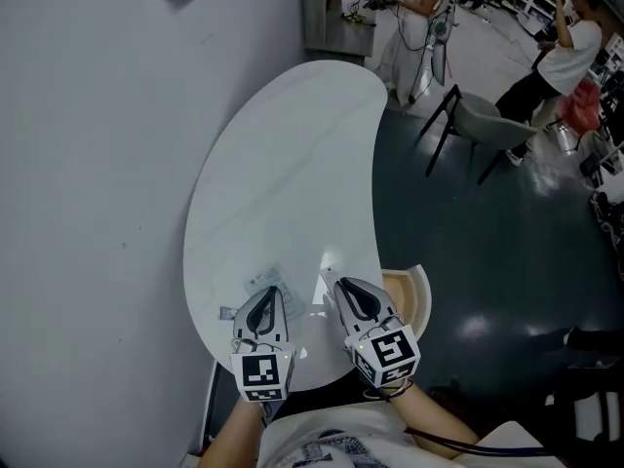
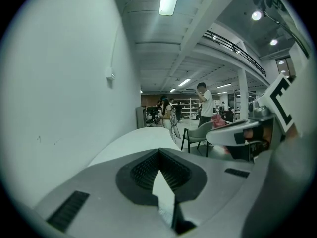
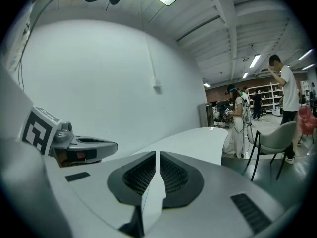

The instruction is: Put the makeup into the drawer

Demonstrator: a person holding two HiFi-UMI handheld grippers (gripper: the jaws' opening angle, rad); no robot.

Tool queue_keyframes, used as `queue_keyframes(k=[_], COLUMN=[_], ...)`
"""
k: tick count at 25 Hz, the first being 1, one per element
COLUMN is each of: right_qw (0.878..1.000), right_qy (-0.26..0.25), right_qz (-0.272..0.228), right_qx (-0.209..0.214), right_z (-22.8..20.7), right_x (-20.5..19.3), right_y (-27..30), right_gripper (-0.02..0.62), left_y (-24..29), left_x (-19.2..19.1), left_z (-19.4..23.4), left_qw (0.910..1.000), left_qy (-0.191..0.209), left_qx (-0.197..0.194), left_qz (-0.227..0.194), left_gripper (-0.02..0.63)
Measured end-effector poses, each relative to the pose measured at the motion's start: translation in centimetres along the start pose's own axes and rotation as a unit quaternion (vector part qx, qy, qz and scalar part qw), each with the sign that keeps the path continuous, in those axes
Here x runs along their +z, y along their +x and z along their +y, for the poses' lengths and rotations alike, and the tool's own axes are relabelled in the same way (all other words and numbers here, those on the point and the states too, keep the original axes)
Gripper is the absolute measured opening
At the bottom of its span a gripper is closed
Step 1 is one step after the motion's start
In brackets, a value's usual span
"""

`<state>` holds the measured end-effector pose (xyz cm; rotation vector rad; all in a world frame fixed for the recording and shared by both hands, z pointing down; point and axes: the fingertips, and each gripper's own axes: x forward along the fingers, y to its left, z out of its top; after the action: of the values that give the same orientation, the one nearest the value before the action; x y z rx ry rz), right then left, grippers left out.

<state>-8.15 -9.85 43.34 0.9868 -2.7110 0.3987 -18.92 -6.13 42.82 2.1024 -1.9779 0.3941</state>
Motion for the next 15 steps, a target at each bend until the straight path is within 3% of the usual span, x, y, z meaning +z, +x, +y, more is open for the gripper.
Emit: queue_keyframes(k=[3, 5, 15], right_qw=[1.000, 1.000, 0.995], right_qy=[0.003, 0.008, 0.018], right_qz=[0.013, 0.024, 0.093], right_qx=[-0.012, -0.011, -0.023], right_z=[-0.3, -0.3, -2.0], right_x=[-1.5, -2.7, -9.0], right_y=[0.8, 1.5, 4.3], right_gripper=[0.026, 0.088, 0.269], left_y=[0.8, 1.2, 3.4], left_x=[-1.2, -2.0, -5.2], left_z=[0.3, 0.6, 0.9], left_qw=[0.9999, 0.9998, 0.9993], left_qy=[0.000, 0.000, 0.000], left_qx=[-0.012, -0.017, -0.027], left_qz=[0.004, 0.006, 0.026], left_gripper=[0.017, 0.017, 0.017])
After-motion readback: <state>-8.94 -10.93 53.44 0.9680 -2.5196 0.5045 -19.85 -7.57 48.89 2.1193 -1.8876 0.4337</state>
